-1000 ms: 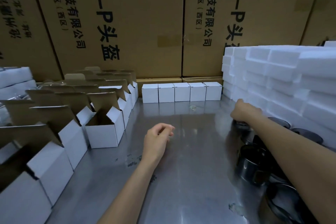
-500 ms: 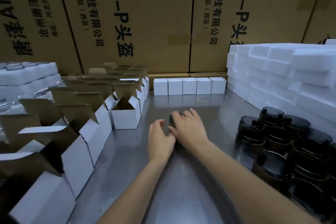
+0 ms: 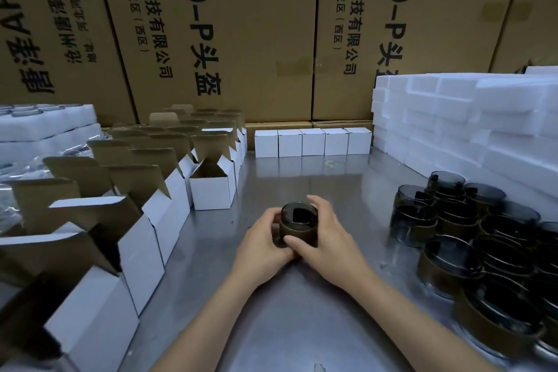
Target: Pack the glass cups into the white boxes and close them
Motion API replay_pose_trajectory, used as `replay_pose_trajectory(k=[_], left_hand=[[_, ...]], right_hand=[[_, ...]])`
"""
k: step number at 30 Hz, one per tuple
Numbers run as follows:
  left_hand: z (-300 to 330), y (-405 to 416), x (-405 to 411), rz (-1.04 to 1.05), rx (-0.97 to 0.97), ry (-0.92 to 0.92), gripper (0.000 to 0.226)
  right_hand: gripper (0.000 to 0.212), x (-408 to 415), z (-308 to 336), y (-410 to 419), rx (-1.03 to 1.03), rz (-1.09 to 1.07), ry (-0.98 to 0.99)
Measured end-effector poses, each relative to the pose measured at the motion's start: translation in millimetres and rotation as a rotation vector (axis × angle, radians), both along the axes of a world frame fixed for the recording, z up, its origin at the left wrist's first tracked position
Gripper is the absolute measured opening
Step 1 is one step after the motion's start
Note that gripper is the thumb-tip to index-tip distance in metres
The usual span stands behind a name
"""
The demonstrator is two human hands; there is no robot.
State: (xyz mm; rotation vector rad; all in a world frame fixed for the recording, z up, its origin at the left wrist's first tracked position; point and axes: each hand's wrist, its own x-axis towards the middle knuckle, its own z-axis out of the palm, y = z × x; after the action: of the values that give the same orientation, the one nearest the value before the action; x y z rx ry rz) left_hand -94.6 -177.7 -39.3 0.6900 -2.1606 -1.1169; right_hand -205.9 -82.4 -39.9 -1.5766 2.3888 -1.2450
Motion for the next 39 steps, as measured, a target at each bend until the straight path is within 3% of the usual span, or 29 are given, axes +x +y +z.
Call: replay_pose_trajectory(k=[3, 8, 13, 20, 26, 30, 35, 39], left_hand=[[-1, -2, -1, -0.020, 0.007, 0.030, 0.060], [-1, -2, -4, -0.074, 0.014, 0.116, 0.059], [2, 0, -1, -0.076, -0.130, 0.156, 0.060], [1, 0, -1, -0.079, -0.183, 0.150, 0.062], [0, -1, -3, -0.090, -0.183, 0.181, 0.065], [0, 1, -1, -0.124, -0.249, 0.149, 0.084], [1, 7, 1, -0.146, -0.347, 0.057, 0.092], [1, 8, 2, -0.139, -0.338, 0.047, 0.098]], right_hand=[[0.091, -6, 1, -4, 0.009, -0.027, -0.153], [0.057, -7, 2, -1, -0.190, 0.005, -0.156], [0.068, -5, 7, 4, -0.312, 0.094, -0.149], [0.070, -6, 7, 4, -0.305, 0.121, -0.137], [0.058, -8, 7, 2, -0.319, 0.080, -0.206], [0.046, -6, 16, 3, -0.403, 0.035, -0.606], [0.068, -8, 34, 6, -0.332, 0.079, -1.242], [0.072, -12, 33, 9, -0.252, 0.111, -1.457]])
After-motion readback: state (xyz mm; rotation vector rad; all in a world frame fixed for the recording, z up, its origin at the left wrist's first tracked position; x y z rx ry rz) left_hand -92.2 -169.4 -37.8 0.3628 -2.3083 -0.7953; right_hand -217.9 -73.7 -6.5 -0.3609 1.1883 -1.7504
